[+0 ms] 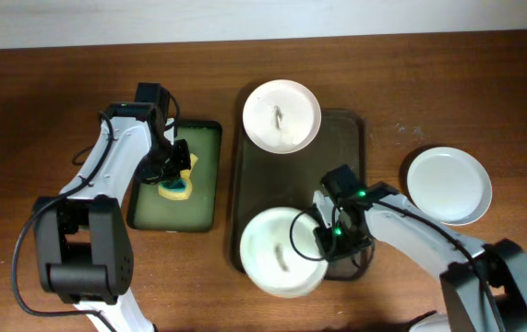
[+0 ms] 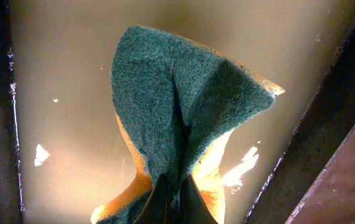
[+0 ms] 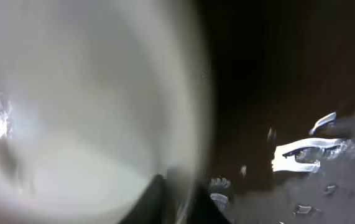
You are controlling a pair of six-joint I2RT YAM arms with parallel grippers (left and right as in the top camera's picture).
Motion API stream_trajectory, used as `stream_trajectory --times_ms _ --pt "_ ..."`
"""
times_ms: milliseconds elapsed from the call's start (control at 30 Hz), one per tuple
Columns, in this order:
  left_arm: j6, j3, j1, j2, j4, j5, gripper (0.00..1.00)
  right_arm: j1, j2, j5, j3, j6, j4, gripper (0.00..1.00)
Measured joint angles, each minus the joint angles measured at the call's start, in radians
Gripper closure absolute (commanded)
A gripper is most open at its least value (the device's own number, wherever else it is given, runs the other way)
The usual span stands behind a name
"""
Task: Clean dirty plates on tray and stack at the side
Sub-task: 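Grasp rim of bottom white plate with right gripper and lift, then scrub the bottom white plate with sponge in left gripper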
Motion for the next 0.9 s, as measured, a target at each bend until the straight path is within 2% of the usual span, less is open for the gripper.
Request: stream_trajectory --times_ms 133,267,300,333,467,567,633,700,900 --pt "0.0 0.0 0.0 0.0 0.0 0.0 1.0 -0.079 0.0 0.008 0.037 0.017 -0.006 0.96" --pt "0.0 0.0 0.0 0.0 -0.001 0.0 1.0 -0.233 0.0 0.037 0.132 0.15 0.049 0.95" --pt "0.0 0.0 0.0 0.0 -0.002 0.0 1.0 -0.249 0.0 0.041 0.136 0.183 0.047 0.76" --pt "0.0 0.0 0.0 0.0 -0.002 0.0 1.0 -0.251 0.0 0.043 0.135 0.215 0.034 0.67" --pt "0.0 0.0 0.0 0.0 -0.002 0.0 1.0 -0.216 0.0 0.011 0.135 0.282 0.003 0.57" --pt "0.0 0.0 0.0 0.0 -0.002 0.0 1.0 -0.245 0.0 0.013 0.15 0.174 -0.005 0.53" --pt "0.0 0.0 0.0 0.0 -0.002 0.0 1.0 -0.3 0.0 0.068 0.174 0.032 0.04 0.53" --pt "0.0 0.0 0.0 0.0 0.0 0.0 1.0 -0.322 0.004 0.103 0.181 -0.051 0.055 0.55" --pt "0.0 0.0 0.0 0.0 0.003 0.0 1.0 -0.293 0.137 0.041 0.182 -0.152 0.098 0.79"
